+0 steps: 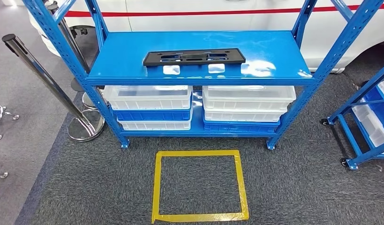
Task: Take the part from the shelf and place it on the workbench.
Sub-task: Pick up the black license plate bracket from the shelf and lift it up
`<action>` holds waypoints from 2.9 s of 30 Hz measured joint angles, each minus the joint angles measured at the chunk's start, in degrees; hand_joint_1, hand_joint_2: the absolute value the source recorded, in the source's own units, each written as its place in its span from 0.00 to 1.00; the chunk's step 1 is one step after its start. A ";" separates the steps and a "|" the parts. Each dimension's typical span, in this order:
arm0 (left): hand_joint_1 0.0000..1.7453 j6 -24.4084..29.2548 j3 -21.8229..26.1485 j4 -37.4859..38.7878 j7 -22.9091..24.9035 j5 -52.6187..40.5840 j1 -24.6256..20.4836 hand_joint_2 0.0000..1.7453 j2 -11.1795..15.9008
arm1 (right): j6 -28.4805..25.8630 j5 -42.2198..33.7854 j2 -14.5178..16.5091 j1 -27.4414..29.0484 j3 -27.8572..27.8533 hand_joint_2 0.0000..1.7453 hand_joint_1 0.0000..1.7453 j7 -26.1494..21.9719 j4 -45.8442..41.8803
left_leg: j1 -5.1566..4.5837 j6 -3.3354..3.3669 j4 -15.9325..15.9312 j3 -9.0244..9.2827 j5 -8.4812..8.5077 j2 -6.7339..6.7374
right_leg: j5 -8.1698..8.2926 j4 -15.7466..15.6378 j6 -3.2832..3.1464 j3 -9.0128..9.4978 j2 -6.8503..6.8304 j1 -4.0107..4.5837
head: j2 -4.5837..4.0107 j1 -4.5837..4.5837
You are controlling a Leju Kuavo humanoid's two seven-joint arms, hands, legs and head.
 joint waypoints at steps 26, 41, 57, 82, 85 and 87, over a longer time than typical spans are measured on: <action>0.00 1.07 -0.09 0.13 -2.02 -2.14 -0.38 0.00 0.55 | 1.77 -22.41 -11.42 -1.72 10.12 1.00 0.00 -0.02 -7.58 | -0.55 1.40 -3.05 1.02 2.54 -0.06 | -0.65 0.87 1.96 -0.17 0.17 -0.43 | 0.00 0.26; 0.00 1.34 -0.36 0.17 -2.19 -2.68 -0.44 0.00 0.73 | 1.73 -25.10 -13.23 -2.14 13.07 0.00 0.00 -0.02 -11.54 | -1.15 2.28 -2.12 0.18 2.90 -0.07 | -0.50 0.67 0.22 -0.14 -0.04 0.38 | 0.00 0.16; 0.00 4.39 -0.64 0.42 -2.07 -3.44 -0.45 0.00 0.76 | -2.30 -27.20 -17.68 -1.35 15.96 1.00 0.00 2.02 -20.79 | -0.95 1.76 -3.63 0.90 3.17 0.01 | -0.29 0.83 2.43 -0.23 0.09 -0.76 | 0.00 0.23; 0.00 4.03 -2.11 0.48 -0.15 -5.68 -0.76 0.00 0.91 | -12.45 -16.08 -12.83 6.23 29.43 1.00 0.00 8.27 -70.37 | -2.52 4.16 -7.75 2.52 5.48 0.47 | -6.54 13.54 1.46 -6.23 0.03 -0.59 | 0.00 0.21; 0.00 3.98 -2.14 0.48 -0.30 -5.67 -0.69 0.00 0.85 | -12.57 -13.97 -12.17 6.95 31.83 1.00 0.00 8.18 -75.42 | -1.67 2.83 -5.63 2.01 4.18 0.33 | -1.82 6.84 3.25 -3.26 -0.01 -1.61 | 0.00 0.23; 0.00 3.99 -2.14 0.46 -0.59 -5.68 -0.83 0.00 0.98 | -13.24 -11.41 -11.47 7.37 34.52 1.00 0.00 8.35 -78.57 | -1.33 1.86 -3.38 1.04 2.87 0.27 | -0.46 2.60 3.22 -1.45 0.47 -1.75 | 0.00 0.25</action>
